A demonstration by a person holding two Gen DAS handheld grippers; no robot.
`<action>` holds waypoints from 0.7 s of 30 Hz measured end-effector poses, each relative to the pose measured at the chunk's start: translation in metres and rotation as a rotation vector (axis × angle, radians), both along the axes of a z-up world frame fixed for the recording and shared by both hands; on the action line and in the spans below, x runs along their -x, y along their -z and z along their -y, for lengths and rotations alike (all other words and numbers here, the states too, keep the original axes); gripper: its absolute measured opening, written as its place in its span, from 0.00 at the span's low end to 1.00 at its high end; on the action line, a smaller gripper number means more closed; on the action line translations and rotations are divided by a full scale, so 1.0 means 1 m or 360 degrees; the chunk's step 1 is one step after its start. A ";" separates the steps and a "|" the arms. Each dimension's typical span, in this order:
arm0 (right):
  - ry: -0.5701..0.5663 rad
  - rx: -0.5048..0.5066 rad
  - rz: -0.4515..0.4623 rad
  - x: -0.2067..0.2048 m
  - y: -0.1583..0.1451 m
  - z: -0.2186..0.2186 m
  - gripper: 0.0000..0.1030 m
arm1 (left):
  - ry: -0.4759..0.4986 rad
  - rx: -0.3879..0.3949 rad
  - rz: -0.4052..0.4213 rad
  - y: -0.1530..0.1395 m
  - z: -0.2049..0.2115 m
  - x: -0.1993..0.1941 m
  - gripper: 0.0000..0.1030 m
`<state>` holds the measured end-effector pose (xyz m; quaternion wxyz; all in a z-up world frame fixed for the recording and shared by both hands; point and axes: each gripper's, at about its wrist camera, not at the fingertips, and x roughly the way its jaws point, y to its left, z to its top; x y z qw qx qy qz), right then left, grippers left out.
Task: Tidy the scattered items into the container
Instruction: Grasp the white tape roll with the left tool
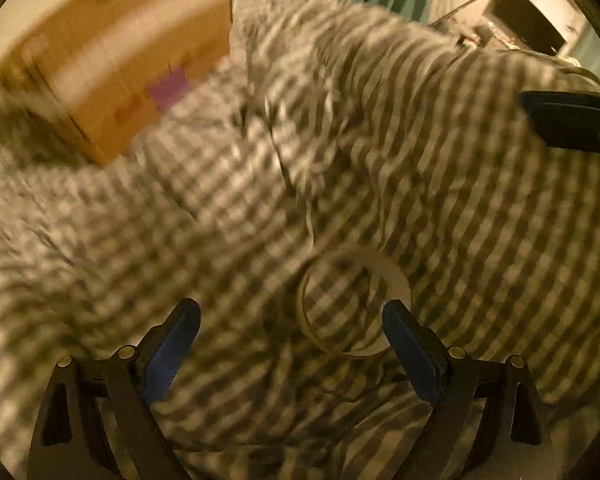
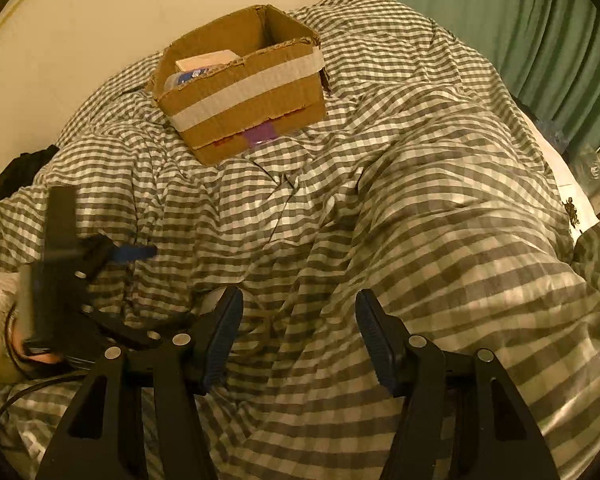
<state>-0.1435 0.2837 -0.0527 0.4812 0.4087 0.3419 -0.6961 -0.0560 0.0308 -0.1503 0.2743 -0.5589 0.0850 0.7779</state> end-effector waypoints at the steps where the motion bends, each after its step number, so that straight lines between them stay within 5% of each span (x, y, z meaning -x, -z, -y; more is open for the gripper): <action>1: -0.0002 -0.0019 0.0006 -0.001 0.003 0.002 0.57 | -0.0018 0.0000 0.0053 0.009 -0.002 0.004 0.86; 6: -0.0020 -0.0081 -0.0063 -0.008 0.012 0.005 0.57 | -0.0022 -0.0008 0.0150 0.030 -0.012 0.011 0.41; 8: -0.0022 -0.0100 -0.0062 -0.008 0.015 0.006 0.57 | -0.0010 0.0014 0.0113 0.030 -0.013 0.009 0.14; 21: -0.0013 -0.0146 -0.0074 -0.010 0.022 0.009 0.57 | -0.0225 -0.0108 -0.0098 -0.010 0.023 0.005 0.10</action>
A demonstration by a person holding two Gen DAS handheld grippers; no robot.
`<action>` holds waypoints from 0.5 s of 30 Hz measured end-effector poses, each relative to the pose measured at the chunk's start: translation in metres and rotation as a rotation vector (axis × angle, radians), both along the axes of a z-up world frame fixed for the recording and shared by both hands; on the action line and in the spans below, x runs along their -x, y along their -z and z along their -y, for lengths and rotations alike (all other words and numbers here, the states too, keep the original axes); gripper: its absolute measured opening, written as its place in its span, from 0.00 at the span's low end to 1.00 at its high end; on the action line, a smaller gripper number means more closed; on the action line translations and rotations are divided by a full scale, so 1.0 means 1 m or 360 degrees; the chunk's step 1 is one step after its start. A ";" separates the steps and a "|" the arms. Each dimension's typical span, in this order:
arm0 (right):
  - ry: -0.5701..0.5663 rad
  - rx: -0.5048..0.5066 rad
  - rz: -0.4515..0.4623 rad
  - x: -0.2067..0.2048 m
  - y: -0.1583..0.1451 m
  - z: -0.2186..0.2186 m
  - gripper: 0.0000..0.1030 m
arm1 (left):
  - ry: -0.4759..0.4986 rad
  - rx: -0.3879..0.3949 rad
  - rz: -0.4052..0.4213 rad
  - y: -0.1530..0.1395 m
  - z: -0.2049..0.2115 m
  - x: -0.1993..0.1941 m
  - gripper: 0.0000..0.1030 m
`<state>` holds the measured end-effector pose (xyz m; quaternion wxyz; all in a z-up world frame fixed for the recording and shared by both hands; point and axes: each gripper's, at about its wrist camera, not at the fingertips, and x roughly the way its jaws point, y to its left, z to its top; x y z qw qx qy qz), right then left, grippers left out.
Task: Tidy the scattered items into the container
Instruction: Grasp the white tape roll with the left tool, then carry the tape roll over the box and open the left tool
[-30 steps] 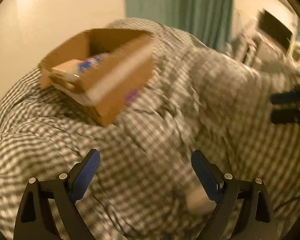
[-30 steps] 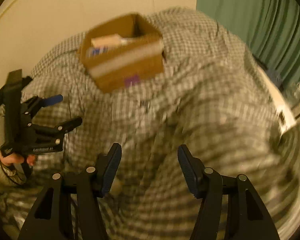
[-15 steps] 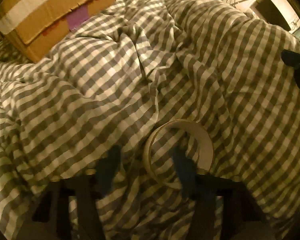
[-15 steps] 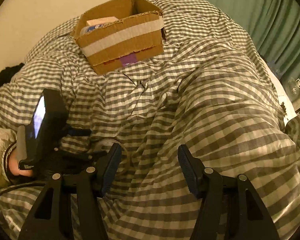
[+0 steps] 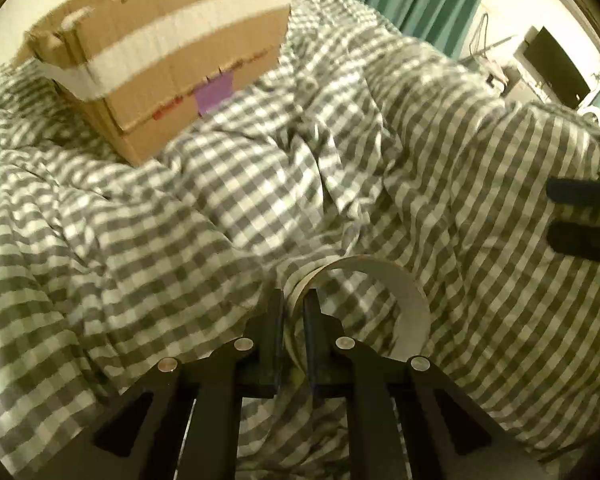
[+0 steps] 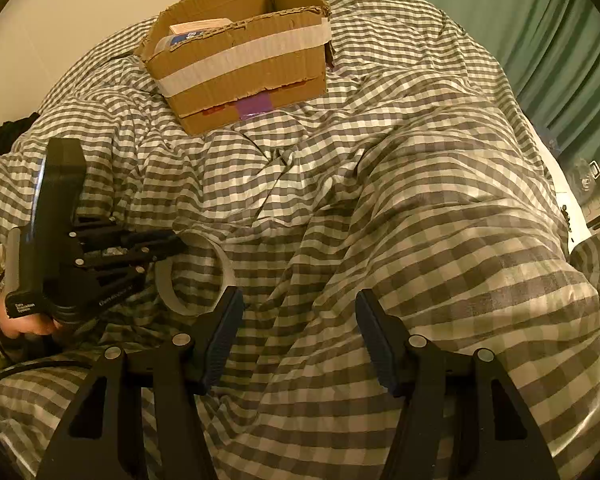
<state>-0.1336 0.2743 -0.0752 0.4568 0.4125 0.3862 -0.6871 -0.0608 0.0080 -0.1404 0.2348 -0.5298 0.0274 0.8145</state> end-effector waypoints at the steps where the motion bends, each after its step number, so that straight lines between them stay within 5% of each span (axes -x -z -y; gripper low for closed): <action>1: 0.0002 0.0000 0.0001 0.000 0.000 0.000 0.57 | -0.0004 -0.0004 -0.0012 -0.003 0.002 0.002 0.10; 15: 0.0037 0.0050 0.0030 0.002 -0.005 -0.001 0.57 | -0.0297 -0.0174 -0.0180 -0.051 0.051 0.027 0.10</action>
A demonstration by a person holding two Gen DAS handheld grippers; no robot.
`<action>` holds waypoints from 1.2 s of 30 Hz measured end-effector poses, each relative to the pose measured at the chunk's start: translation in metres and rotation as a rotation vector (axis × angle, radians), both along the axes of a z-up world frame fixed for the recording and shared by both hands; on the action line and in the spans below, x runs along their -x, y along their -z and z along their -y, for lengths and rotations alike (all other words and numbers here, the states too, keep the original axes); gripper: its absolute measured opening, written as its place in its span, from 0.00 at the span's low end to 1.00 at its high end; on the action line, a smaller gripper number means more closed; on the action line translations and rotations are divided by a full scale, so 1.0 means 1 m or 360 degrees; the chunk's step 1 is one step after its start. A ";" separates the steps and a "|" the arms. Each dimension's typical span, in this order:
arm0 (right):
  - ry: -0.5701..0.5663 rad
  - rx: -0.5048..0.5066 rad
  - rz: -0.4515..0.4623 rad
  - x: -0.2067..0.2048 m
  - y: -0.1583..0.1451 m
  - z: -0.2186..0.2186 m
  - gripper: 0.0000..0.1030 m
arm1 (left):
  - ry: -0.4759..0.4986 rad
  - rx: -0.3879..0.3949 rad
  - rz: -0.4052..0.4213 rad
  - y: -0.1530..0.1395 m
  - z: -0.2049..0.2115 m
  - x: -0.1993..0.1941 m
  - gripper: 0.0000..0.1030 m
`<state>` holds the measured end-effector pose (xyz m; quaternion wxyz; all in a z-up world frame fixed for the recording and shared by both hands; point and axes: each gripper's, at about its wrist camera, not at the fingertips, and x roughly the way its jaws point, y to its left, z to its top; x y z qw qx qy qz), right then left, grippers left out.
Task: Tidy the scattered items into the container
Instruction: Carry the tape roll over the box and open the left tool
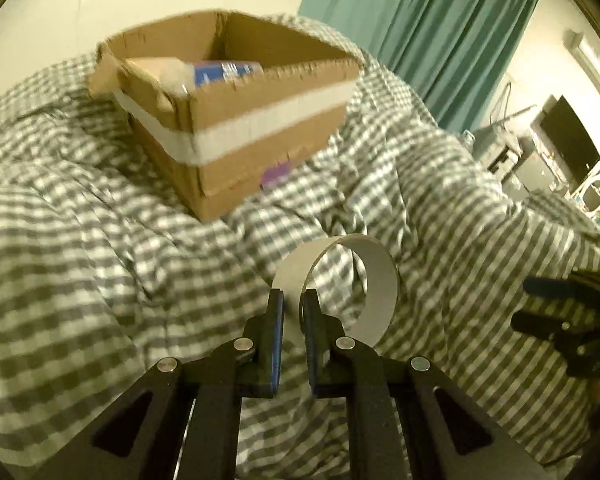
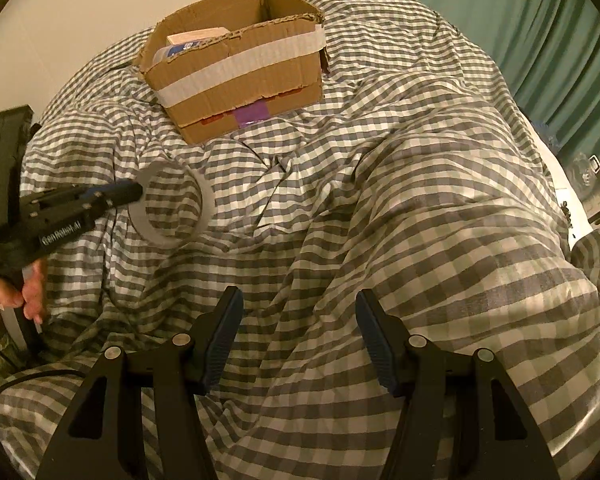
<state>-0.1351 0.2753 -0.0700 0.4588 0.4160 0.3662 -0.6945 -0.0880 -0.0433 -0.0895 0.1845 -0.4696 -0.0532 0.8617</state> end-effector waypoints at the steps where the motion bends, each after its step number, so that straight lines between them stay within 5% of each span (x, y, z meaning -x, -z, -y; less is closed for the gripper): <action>1: 0.0002 0.0005 0.0003 0.000 -0.001 0.000 0.57 | -0.0008 -0.0001 -0.0018 -0.003 0.001 0.001 0.10; 13: -0.0030 0.0241 0.0070 0.004 -0.032 0.021 0.57 | -0.0148 -0.0045 -0.0238 -0.060 0.029 0.040 0.10; 23: -0.0135 0.0408 -0.0032 0.017 -0.078 0.105 0.57 | -0.0262 -0.0106 -0.0464 -0.112 0.042 0.132 0.10; 33: -0.0094 0.0467 -0.0015 0.060 -0.075 0.217 0.62 | -0.0295 0.0005 -0.0515 -0.063 0.047 0.216 0.14; 36: -0.0070 0.0482 -0.0054 0.066 -0.067 0.238 0.63 | -0.0276 0.0091 -0.0497 -0.055 0.041 0.222 0.41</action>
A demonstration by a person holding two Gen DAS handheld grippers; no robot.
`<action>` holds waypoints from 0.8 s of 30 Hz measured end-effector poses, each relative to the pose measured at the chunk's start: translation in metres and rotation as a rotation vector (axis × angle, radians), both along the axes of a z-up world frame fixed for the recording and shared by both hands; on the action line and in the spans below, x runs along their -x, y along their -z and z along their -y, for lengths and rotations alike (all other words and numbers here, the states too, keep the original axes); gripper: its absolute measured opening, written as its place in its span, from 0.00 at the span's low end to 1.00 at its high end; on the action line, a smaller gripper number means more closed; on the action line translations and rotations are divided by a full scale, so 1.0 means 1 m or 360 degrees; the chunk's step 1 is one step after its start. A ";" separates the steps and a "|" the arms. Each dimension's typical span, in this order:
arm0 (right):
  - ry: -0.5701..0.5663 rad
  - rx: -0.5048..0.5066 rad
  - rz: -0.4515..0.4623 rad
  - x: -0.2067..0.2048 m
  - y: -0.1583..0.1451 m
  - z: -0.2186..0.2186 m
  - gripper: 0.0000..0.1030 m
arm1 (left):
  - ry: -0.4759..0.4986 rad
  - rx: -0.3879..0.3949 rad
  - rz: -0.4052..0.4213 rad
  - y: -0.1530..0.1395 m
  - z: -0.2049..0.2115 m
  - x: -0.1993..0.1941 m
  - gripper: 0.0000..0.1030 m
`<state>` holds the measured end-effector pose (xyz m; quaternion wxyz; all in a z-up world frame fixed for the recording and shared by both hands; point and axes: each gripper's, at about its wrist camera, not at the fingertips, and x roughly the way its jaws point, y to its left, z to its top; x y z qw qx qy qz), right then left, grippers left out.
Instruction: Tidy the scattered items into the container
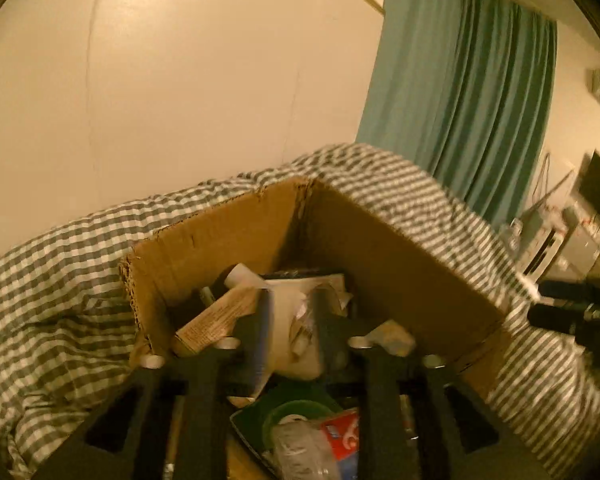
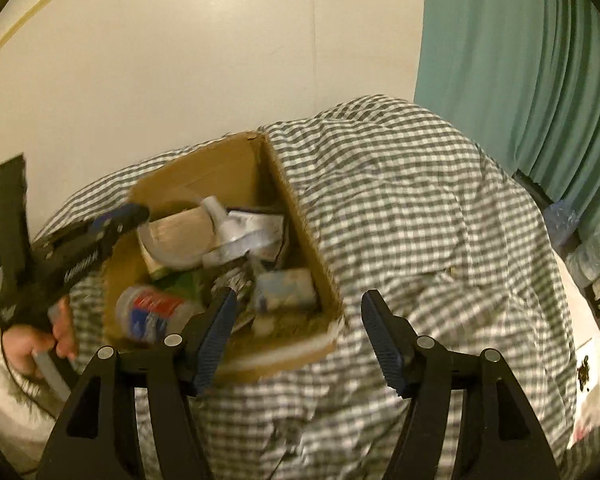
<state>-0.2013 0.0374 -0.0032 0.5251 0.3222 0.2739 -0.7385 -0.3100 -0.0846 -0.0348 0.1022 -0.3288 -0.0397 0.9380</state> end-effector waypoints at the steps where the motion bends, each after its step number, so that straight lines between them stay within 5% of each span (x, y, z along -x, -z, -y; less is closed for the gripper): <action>1: 0.0008 0.0008 0.0004 0.001 0.001 0.002 0.63 | -0.0006 0.0020 -0.0007 0.001 -0.001 -0.001 0.64; 5: 0.0043 0.0042 -0.0017 0.002 0.001 -0.002 0.75 | -0.0035 0.0028 -0.0105 -0.008 -0.003 -0.017 0.92; 9: 0.0064 0.0166 -0.0077 -0.008 -0.014 -0.027 0.79 | -0.0086 -0.0036 -0.0089 -0.012 0.000 -0.043 0.97; 11: 0.0078 0.0256 -0.0100 -0.016 -0.023 -0.046 0.90 | -0.0125 -0.0102 -0.0071 -0.015 0.004 -0.056 0.99; 16: 0.0118 0.0364 -0.0124 -0.037 -0.032 -0.089 0.91 | -0.0218 -0.0167 -0.0088 -0.020 0.014 -0.089 1.00; 24: 0.0276 0.0415 -0.0139 -0.051 -0.021 -0.135 1.00 | -0.0279 -0.0107 -0.0186 -0.022 0.013 -0.139 1.00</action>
